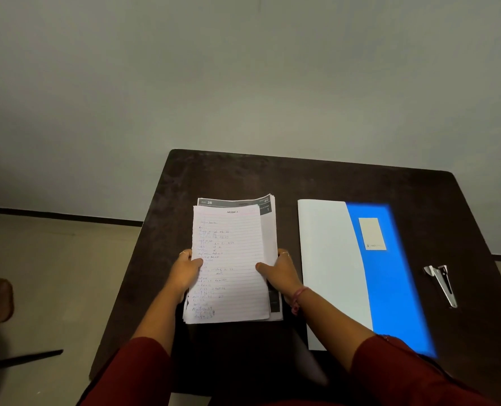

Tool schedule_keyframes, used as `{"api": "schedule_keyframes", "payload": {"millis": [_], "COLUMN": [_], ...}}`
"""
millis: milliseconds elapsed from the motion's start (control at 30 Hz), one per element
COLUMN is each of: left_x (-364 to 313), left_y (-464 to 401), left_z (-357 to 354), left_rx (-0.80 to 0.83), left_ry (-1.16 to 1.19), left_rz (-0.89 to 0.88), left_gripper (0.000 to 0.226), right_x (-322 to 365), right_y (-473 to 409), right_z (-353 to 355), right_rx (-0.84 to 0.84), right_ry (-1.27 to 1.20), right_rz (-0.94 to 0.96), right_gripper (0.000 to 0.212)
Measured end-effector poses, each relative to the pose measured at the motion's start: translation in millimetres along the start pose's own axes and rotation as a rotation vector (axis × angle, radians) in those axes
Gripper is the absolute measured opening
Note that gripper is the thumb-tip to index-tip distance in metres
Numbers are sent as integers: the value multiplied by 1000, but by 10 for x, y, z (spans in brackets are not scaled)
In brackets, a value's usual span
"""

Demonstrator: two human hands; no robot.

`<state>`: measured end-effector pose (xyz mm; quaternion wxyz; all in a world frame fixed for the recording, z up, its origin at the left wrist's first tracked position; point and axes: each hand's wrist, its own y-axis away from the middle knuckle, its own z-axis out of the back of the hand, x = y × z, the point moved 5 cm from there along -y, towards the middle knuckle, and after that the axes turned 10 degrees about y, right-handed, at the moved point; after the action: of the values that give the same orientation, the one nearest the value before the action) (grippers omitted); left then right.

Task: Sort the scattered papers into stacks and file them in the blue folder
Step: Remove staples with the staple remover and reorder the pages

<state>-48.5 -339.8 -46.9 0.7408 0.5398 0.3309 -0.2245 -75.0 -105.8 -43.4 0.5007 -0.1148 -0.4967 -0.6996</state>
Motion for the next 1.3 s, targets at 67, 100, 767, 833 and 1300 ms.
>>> {"api": "schedule_keyframes", "payload": {"millis": [67, 100, 767, 833, 1300], "left_x": [17, 11, 176, 168, 269], "left_y": [-4, 9, 76, 101, 241], "left_z": [-9, -17, -12, -25, -6], "left_rx": [-16, -24, 69, 70, 43], "left_ry": [3, 7, 172, 157, 402], "left_rz": [-21, -28, -18, -32, -10], "left_gripper": [18, 16, 29, 27, 20], "right_x": [-7, -16, -60, -69, -163], "right_y": [-6, -14, -69, -71, -41], "right_z": [-6, -3, 3, 15, 26], "right_rx": [26, 24, 33, 39, 172], "right_ry": [-18, -8, -13, -25, -274], "right_rz": [1, 3, 30, 42, 63], "right_gripper": [51, 50, 51, 53, 52]}}
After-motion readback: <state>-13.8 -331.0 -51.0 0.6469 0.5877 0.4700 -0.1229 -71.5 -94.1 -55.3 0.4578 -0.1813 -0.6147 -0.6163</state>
